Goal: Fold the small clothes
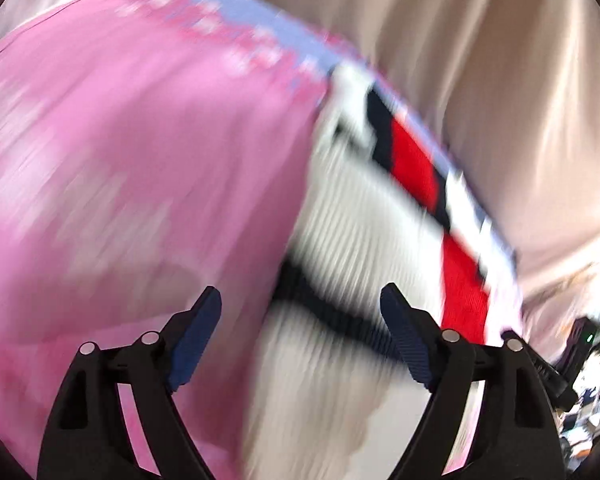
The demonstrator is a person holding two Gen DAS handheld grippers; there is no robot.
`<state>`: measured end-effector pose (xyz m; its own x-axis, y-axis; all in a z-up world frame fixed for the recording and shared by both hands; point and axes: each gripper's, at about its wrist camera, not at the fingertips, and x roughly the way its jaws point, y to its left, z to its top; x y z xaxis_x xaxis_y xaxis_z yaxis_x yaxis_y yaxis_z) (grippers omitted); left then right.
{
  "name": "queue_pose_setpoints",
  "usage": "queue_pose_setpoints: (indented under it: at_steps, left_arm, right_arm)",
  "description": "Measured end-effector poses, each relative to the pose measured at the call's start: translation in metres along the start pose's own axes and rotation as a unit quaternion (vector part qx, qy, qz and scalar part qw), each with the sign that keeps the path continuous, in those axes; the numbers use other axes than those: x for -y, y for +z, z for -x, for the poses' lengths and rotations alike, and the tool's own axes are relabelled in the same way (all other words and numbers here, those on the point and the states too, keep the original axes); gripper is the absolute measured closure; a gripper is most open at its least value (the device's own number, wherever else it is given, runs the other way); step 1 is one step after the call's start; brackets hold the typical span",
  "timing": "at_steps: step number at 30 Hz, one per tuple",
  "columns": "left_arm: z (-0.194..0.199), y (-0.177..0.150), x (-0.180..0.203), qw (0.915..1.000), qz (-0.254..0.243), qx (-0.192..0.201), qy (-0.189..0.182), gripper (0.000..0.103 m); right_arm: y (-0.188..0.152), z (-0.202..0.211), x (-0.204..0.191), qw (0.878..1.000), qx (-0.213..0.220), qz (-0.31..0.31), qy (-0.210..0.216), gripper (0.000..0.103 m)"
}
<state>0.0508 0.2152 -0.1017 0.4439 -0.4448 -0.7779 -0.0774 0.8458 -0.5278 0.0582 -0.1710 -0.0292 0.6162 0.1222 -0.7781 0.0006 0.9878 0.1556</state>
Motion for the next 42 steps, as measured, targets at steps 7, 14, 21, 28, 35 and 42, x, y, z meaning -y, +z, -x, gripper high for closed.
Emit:
queue_pose_setpoints:
  at_steps: [7,14,21,28,35,42]
  left_arm:
    - [0.025,-0.092,-0.003,0.9972,0.051,-0.051,0.016,0.017]
    - [0.0,-0.089,0.037,0.9982,0.023,-0.047,0.029,0.027]
    - [0.013,-0.066,0.047,0.998,0.022,-0.056,0.02,0.097]
    - [0.061,-0.102,0.038,0.9943,0.002,-0.106,0.011,0.098]
    - [0.086,-0.212,0.03,0.9586,-0.001,-0.282,0.04,0.098]
    - [0.102,-0.068,0.097,0.9935,-0.04,-0.092,-0.053,0.098]
  right_arm:
    - [-0.198,0.103,0.106,0.971,-0.157,-0.166,-0.063,0.037]
    - [-0.225,0.085,0.061,0.978,-0.131,-0.159,-0.03,0.026]
    - [-0.194,0.067,0.056,0.976,-0.114,-0.184,-0.021,0.093]
    - [-0.188,0.143,0.093,0.976,-0.07,-0.205,-0.022,0.098]
    - [-0.284,0.189,0.097,0.963,-0.237,-0.12,-0.046,0.098]
    - [-0.243,0.217,0.107,0.962,-0.216,-0.165,0.021,0.098]
